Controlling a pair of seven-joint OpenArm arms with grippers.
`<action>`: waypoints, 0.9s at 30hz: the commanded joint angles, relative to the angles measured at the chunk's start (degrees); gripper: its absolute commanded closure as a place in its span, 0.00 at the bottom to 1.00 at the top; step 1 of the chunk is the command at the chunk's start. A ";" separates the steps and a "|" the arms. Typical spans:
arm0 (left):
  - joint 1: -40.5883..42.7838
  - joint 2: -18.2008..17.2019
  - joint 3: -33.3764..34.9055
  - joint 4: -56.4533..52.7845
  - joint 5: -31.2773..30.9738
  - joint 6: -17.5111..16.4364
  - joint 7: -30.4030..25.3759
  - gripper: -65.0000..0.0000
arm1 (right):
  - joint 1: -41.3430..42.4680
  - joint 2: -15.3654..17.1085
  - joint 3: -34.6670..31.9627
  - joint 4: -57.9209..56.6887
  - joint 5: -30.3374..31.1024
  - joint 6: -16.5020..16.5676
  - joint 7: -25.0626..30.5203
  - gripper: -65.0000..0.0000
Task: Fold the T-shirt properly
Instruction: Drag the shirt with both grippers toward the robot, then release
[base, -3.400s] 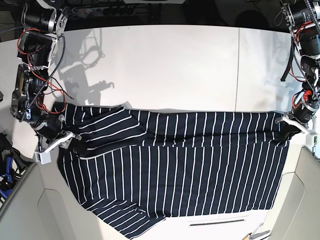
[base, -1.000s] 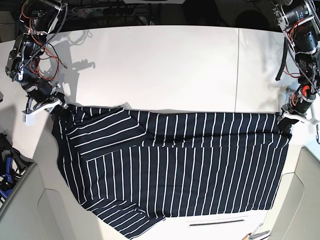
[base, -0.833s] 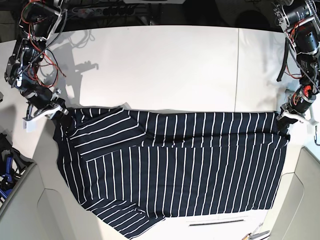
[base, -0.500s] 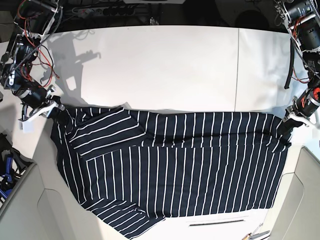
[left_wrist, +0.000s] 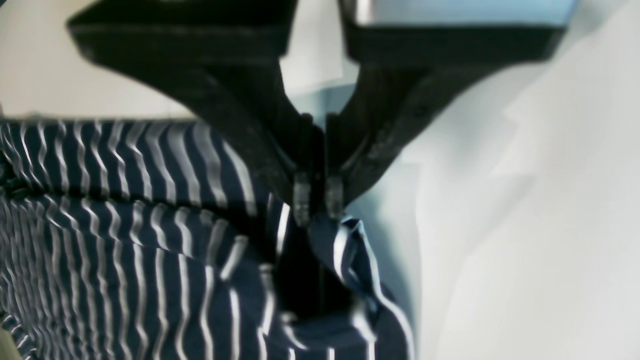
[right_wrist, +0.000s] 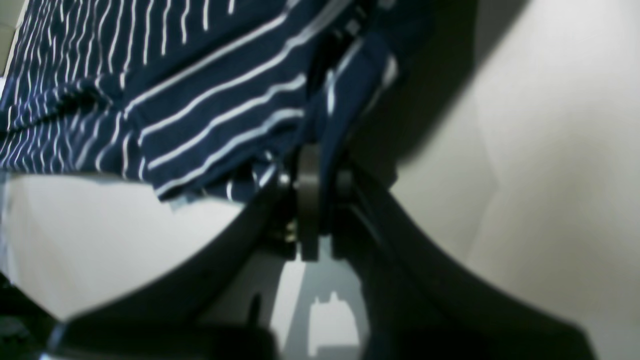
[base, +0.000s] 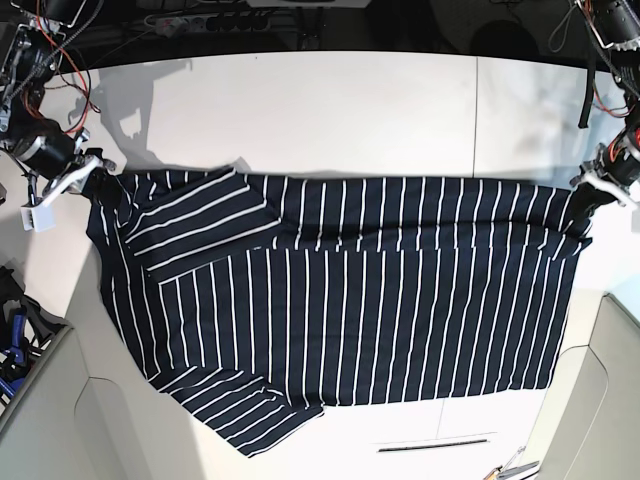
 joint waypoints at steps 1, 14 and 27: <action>0.42 -1.25 -1.18 1.55 -1.77 -0.67 -0.70 1.00 | -0.28 1.46 0.87 1.36 1.62 0.20 0.76 1.00; 12.26 -0.13 -3.26 8.52 -7.37 -0.67 2.21 1.00 | -10.54 4.48 6.91 1.97 6.91 0.28 -1.09 1.00; 22.64 0.04 -3.26 15.08 -8.59 -0.67 2.43 1.00 | -18.75 4.57 12.66 2.12 10.14 0.90 -2.54 1.00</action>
